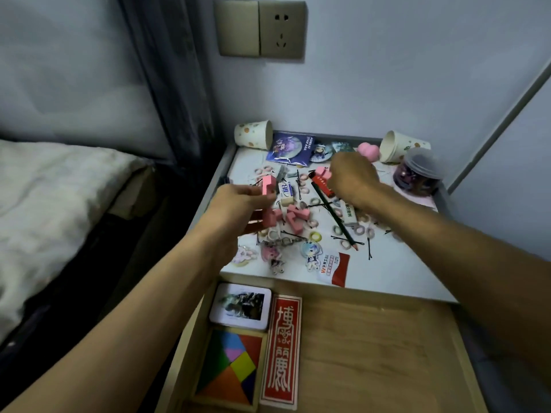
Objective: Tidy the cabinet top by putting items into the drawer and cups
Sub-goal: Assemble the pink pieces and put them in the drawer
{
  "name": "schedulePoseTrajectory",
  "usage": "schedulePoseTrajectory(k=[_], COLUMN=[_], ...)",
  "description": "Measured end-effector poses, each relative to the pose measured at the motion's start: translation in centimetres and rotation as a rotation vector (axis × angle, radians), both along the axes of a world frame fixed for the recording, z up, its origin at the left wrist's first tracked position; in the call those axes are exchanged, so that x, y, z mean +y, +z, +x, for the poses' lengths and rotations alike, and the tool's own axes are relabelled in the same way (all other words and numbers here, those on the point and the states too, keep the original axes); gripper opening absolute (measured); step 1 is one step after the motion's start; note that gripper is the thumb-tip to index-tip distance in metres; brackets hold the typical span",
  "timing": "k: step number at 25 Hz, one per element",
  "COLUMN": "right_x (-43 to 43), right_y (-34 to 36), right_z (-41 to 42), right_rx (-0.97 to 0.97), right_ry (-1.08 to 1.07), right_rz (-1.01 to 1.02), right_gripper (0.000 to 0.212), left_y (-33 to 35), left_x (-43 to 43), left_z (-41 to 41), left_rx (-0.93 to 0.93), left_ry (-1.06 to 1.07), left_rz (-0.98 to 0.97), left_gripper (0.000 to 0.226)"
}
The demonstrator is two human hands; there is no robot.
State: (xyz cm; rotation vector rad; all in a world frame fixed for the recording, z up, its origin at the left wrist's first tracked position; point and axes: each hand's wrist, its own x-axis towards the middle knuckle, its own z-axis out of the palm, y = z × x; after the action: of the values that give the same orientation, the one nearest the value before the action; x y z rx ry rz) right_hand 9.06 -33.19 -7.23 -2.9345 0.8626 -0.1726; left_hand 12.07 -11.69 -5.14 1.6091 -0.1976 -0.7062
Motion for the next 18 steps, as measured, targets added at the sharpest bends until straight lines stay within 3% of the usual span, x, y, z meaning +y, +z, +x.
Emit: schedulePoseTrajectory(k=[3,7,10,12,16,18], right_x=[-3.8,-6.2,-6.1,-5.7,-5.4,-4.0], right_y=[0.4,-0.9,-1.8,-1.8,-1.5,-0.1], right_z=[-0.4,-1.9,-2.0,-1.7,-1.6,-2.3], right_rx=[-0.024,0.025,0.115,0.156,0.098,0.021], right_ry=[-0.074,-0.138,-0.133,-0.15,-0.131,-0.098], right_rz=[0.073,0.087,-0.065,-0.145,-0.201,-0.171], right_gripper=[0.015,0.052,0.027,0.022,0.048,0.045], left_y=[-0.6,-1.0,-1.3,-1.5,-1.4,-1.2], left_x=[0.1,-0.3,-0.5,-0.6,-0.5,-0.3], left_z=[-0.2,-0.5,-0.3,-0.2,-0.4,-0.9], left_rx=[0.064,0.09,0.081,0.092,0.056,0.013], left_ry=[-0.029,-0.083,-0.101,-0.108,-0.15,-0.168], left_rz=[-0.039,-0.054,-0.038,-0.055,-0.104,-0.101], left_gripper=[0.005,0.009,0.024,0.031,0.036,0.033])
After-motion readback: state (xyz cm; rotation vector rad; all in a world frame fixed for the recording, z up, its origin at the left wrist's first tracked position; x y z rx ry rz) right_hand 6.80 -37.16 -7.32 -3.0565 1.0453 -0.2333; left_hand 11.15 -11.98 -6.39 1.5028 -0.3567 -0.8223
